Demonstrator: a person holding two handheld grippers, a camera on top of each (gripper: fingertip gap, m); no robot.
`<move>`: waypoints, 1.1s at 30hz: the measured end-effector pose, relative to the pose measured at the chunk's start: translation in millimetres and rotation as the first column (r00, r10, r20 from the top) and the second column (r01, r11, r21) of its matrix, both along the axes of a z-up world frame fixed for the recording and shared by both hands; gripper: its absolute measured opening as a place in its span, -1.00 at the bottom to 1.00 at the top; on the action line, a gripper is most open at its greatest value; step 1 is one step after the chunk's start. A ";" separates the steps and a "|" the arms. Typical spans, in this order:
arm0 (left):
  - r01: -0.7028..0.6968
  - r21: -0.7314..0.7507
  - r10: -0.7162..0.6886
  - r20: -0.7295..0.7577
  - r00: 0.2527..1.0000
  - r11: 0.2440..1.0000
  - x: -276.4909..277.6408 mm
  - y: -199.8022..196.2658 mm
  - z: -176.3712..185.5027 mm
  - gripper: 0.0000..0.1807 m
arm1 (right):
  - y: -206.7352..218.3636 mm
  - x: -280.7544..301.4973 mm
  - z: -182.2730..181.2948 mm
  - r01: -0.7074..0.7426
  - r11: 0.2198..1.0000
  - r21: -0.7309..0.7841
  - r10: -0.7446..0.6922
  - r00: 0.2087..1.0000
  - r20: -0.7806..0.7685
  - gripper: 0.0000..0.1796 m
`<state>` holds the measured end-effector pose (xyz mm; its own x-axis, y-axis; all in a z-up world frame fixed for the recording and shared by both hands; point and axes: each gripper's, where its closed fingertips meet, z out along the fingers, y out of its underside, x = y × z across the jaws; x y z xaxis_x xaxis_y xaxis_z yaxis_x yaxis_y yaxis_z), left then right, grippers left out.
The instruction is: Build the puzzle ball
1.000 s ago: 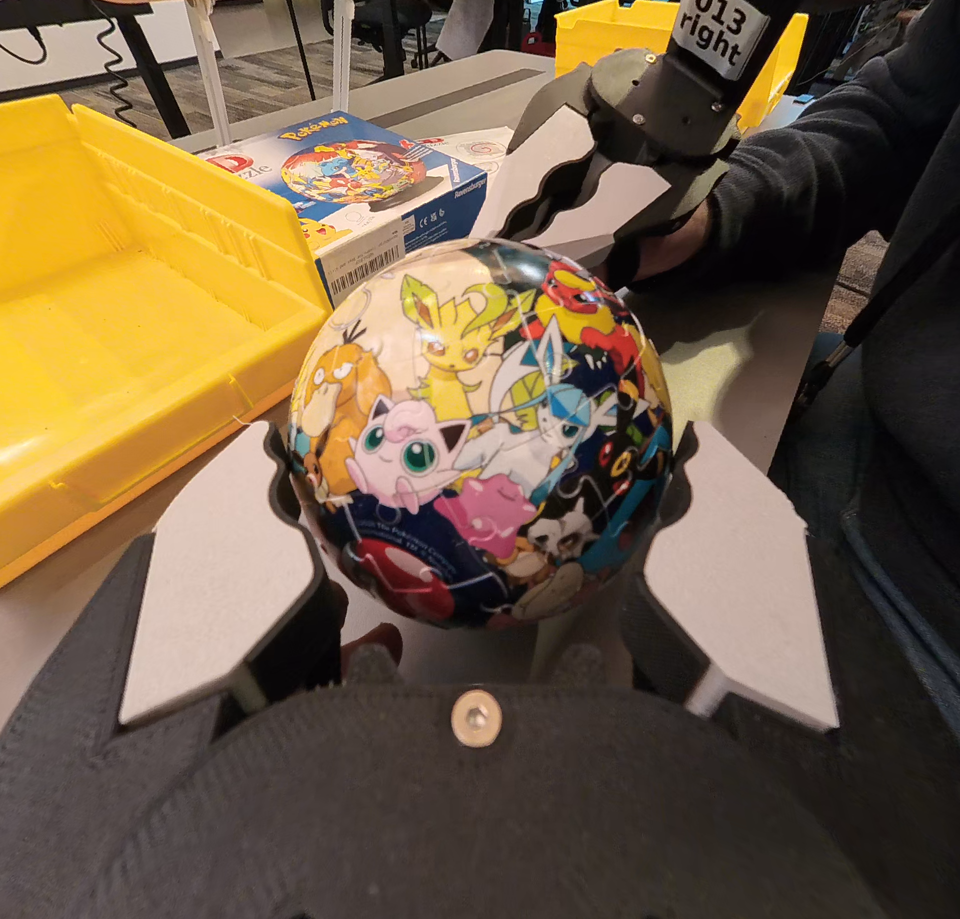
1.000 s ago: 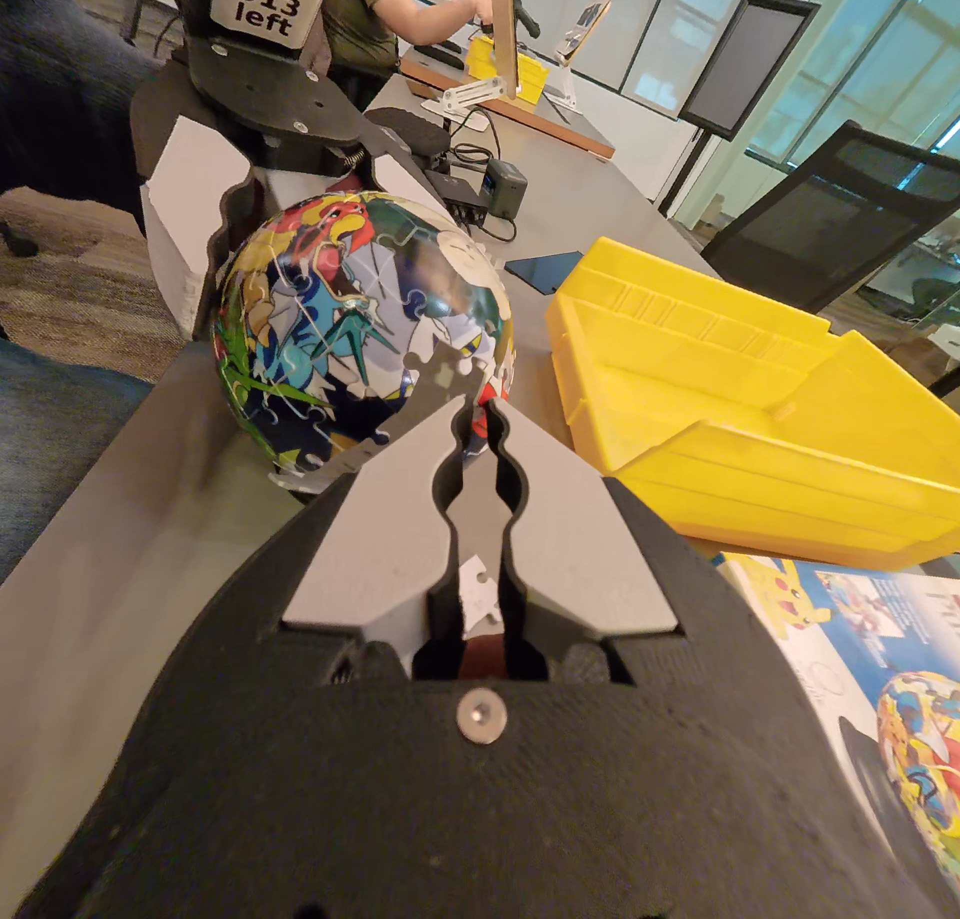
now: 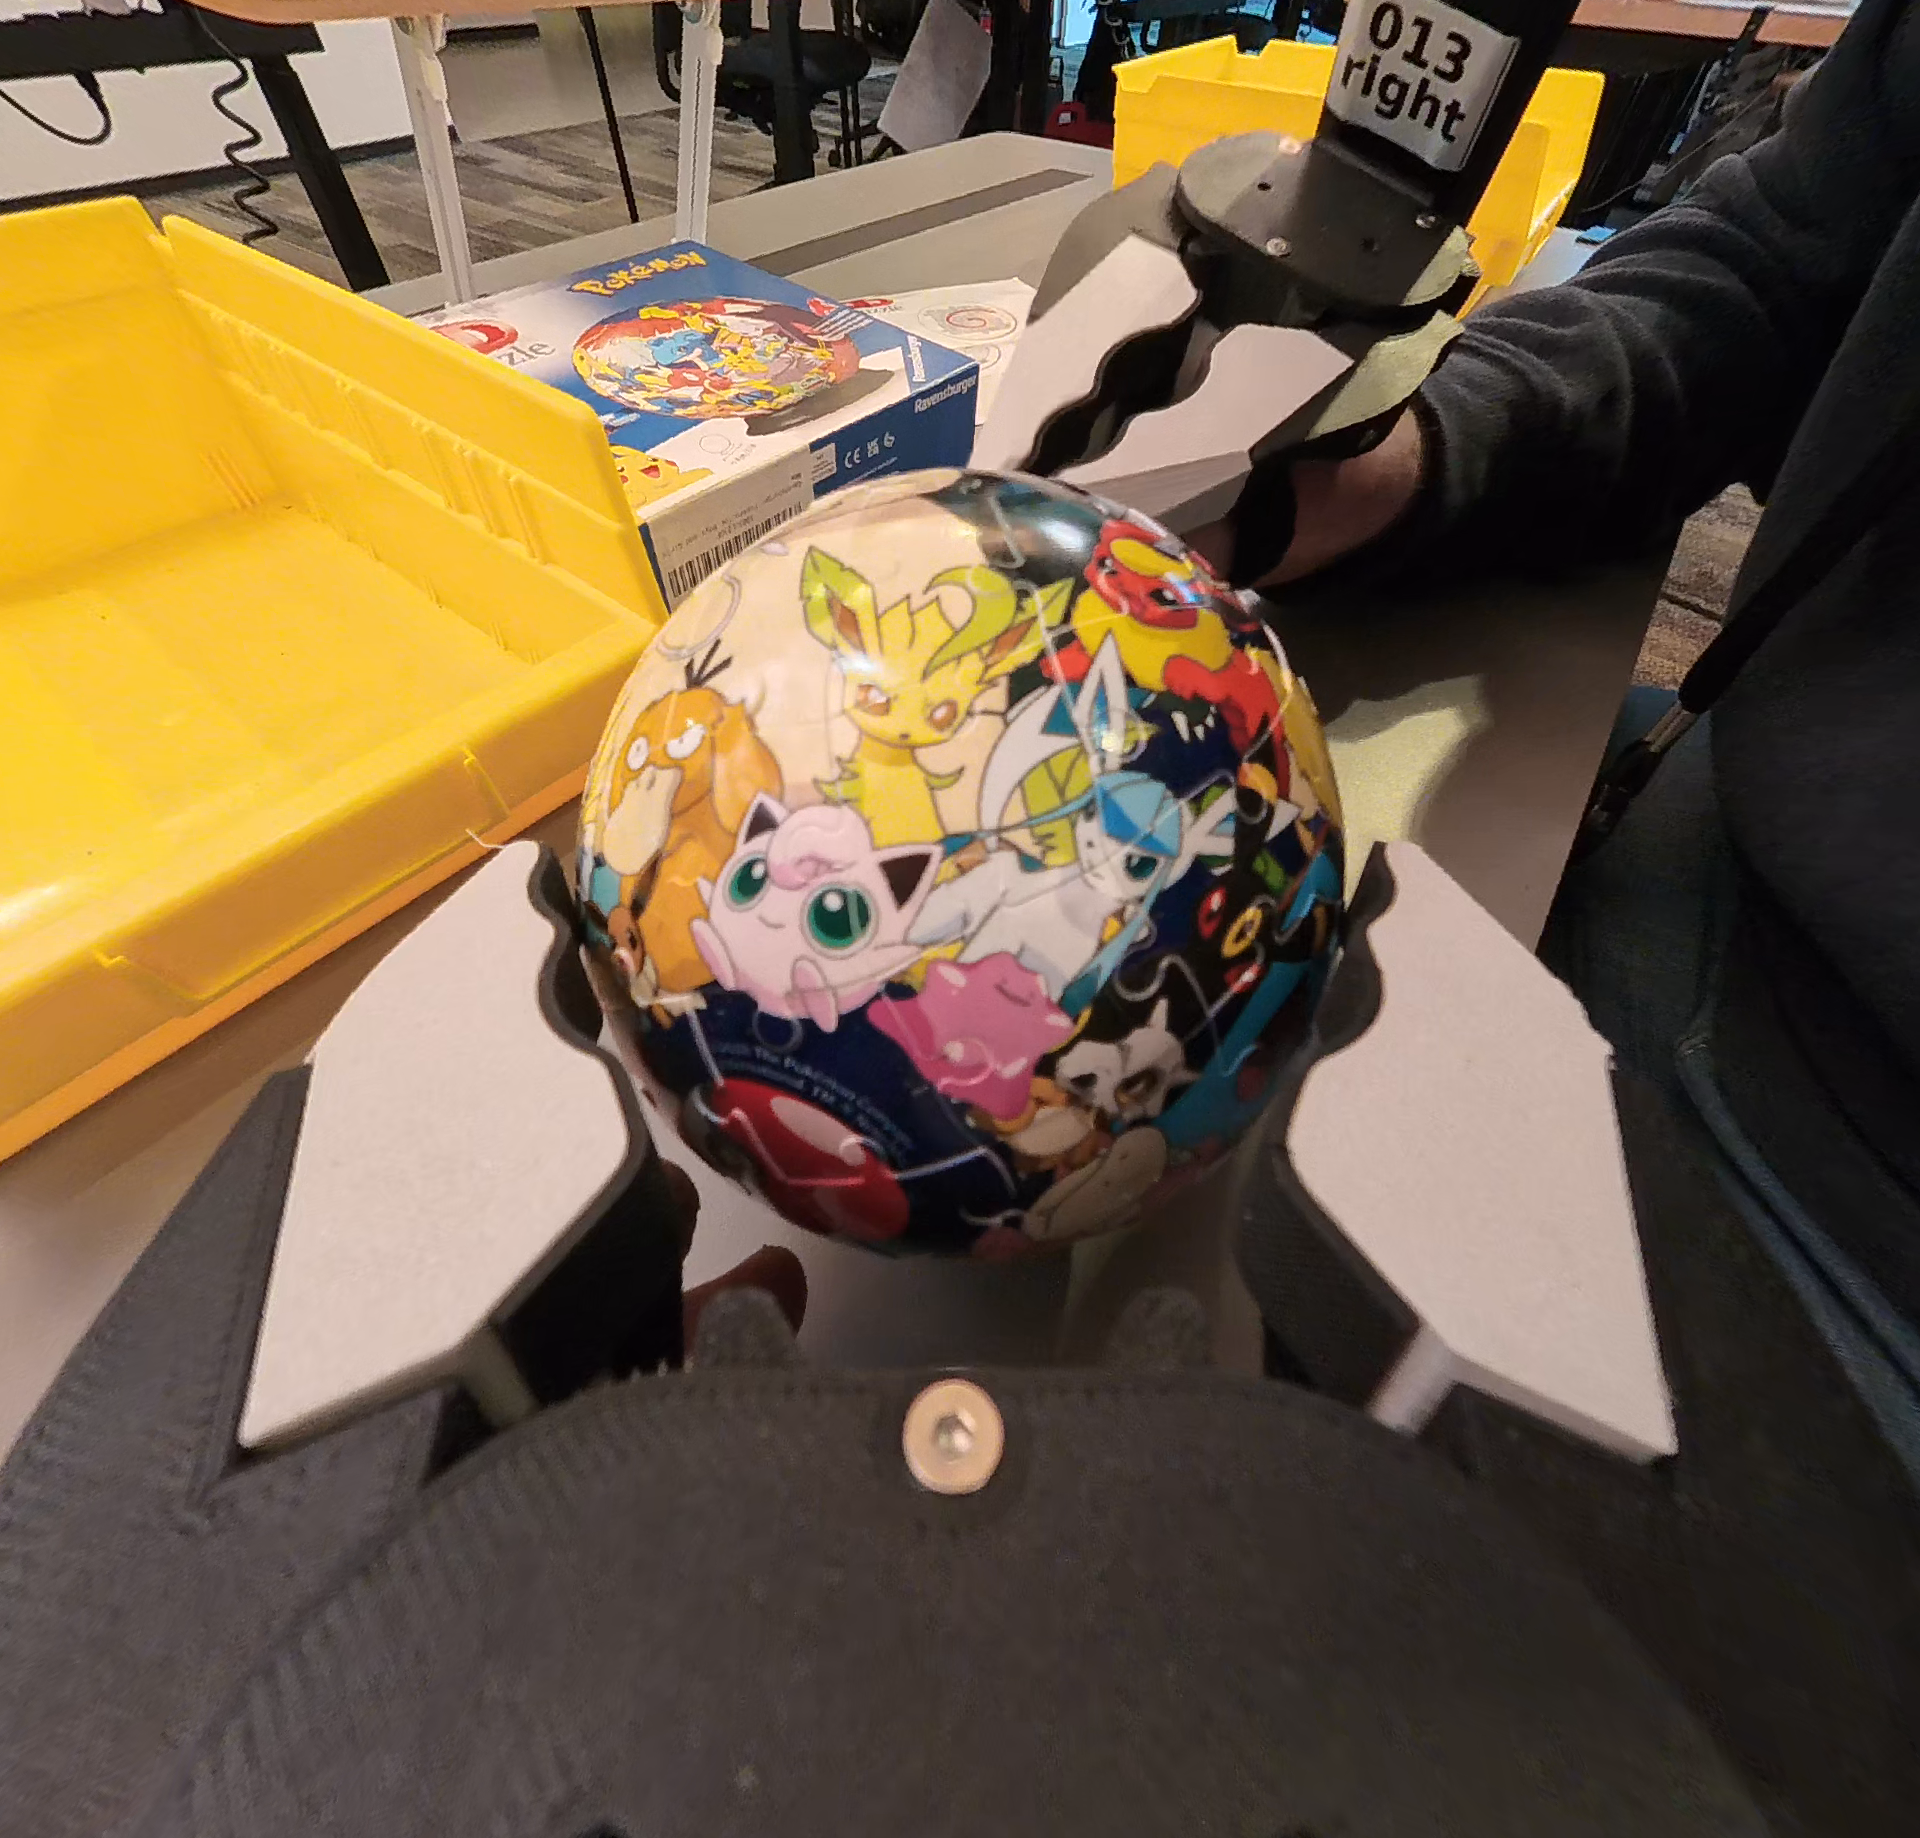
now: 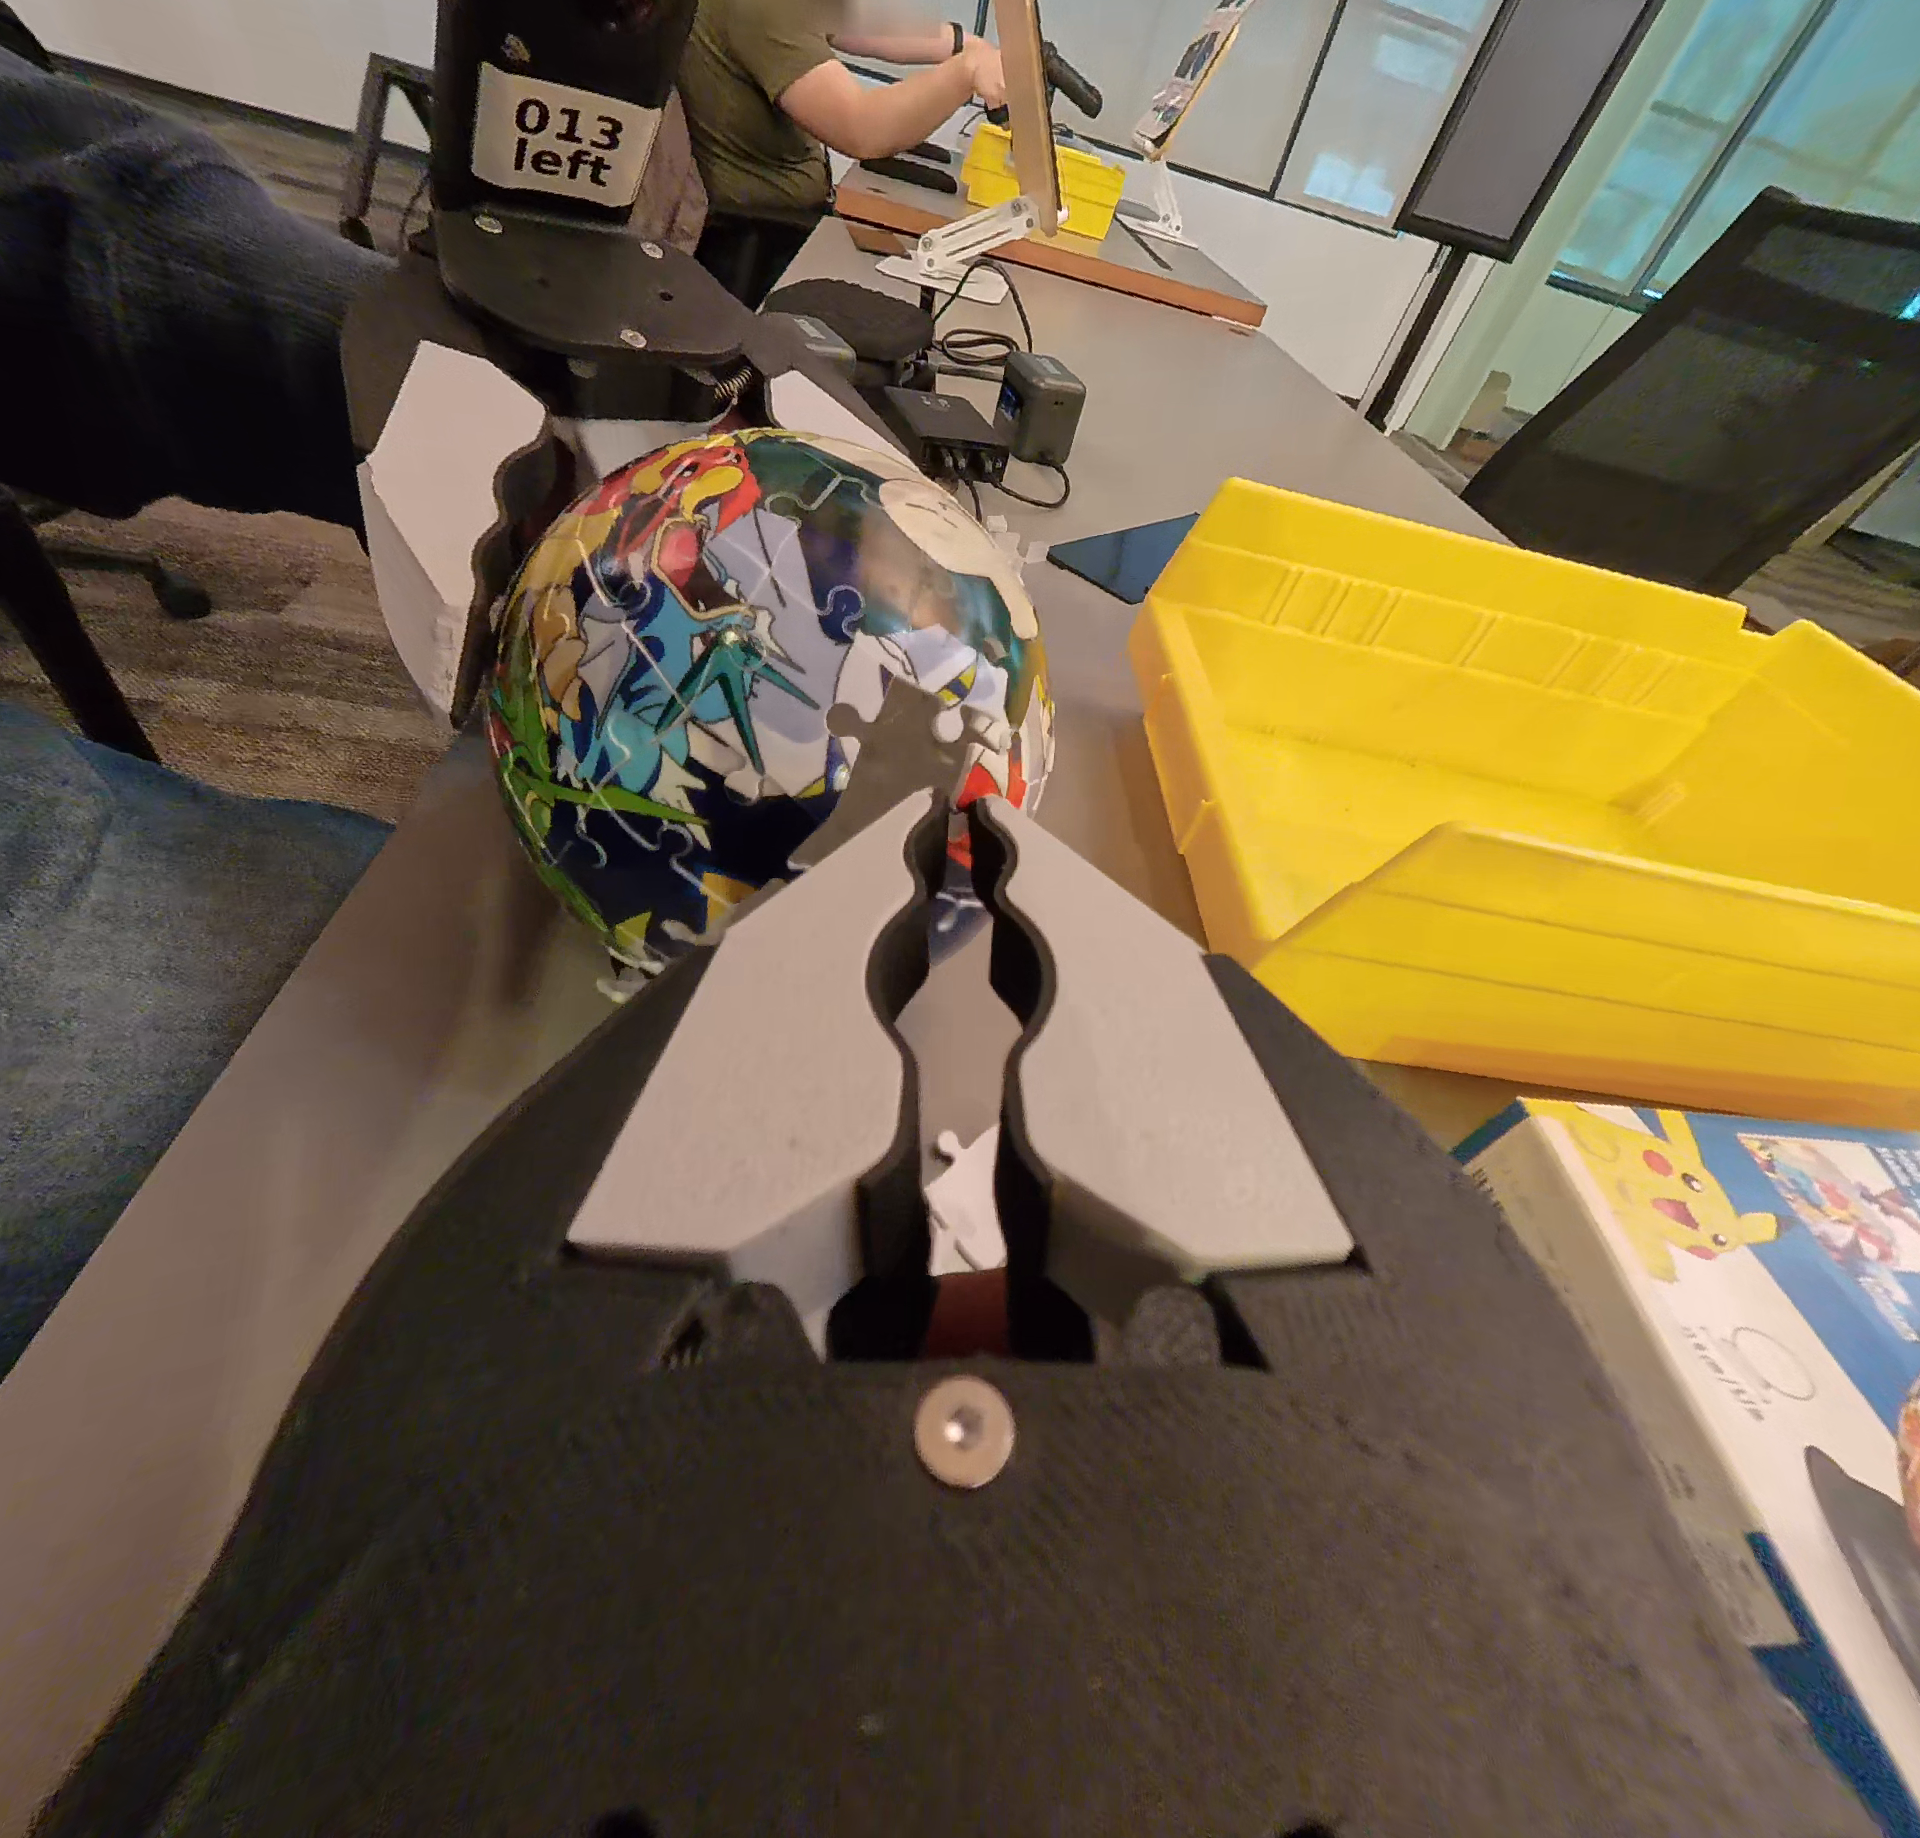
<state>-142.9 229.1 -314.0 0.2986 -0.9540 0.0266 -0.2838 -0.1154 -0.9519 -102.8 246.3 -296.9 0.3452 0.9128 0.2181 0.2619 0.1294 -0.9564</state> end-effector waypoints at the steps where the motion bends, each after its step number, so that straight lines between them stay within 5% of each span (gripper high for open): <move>1: -0.001 0.001 0.001 0.000 1.000 1.000 0.4 0.1 0.0 0.50 | 0.5 0.1 -0.5 0.002 1.000 0.002 -0.002 1.000 0.002 -0.98; 7: -0.001 0.005 0.001 -0.007 1.000 1.000 0.6 0.6 -0.2 0.49 | 12.1 12.2 -0.5 0.033 0.990 -0.141 -0.039 0.998 -0.042 -0.65; 12: 0.003 0.006 -0.003 -0.008 1.000 1.000 1.9 0.7 0.4 0.49 | 10.4 -1.0 -23.7 0.018 0.938 -0.346 -0.019 1.000 0.000 -0.59; 26: -0.010 0.008 0.010 -0.003 1.000 1.000 -2.0 2.8 1.4 0.49 | 16.5 -11.0 -27.5 -0.017 0.827 -0.562 -0.022 0.998 -0.062 -0.81; 33: -0.015 -0.022 0.015 -0.011 1.000 1.000 -2.1 6.2 5.6 0.49 | 17.6 -10.1 -30.3 -0.048 0.802 -0.596 0.018 0.998 -0.056 -0.77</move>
